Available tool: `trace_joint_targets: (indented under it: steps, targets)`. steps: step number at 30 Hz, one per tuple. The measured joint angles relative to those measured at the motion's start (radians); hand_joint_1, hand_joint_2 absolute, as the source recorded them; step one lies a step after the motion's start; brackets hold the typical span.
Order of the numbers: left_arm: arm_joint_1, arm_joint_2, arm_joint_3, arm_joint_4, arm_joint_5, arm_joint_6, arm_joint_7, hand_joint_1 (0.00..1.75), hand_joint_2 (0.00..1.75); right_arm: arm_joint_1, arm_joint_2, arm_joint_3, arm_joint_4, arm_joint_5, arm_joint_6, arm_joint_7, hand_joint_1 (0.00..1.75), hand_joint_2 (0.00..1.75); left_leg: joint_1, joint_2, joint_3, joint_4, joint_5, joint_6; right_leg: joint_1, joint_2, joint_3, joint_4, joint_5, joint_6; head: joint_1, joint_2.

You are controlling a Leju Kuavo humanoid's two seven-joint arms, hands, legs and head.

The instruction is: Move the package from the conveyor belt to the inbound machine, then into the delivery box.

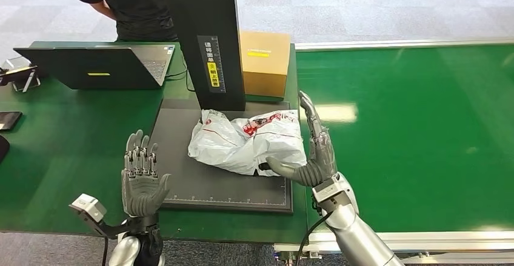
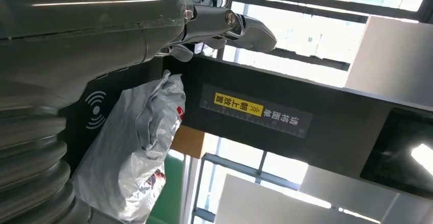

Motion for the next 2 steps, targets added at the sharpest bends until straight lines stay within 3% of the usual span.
trace_joint_targets:
  steps: [2]
  targets:
    - [0.001, 0.001, 0.001, 0.000, 0.011, -0.021, 0.006, 0.00, 1.75, 0.027, 0.001, -0.034, 0.000, -0.014, 0.046, 0.001, 0.00, 1.75, 0.000, 0.000, 0.000, 0.000, 0.000, 0.000, 0.000, -0.001, 0.000, 0.000, 0.000, 0.000, 0.000, 0.000]
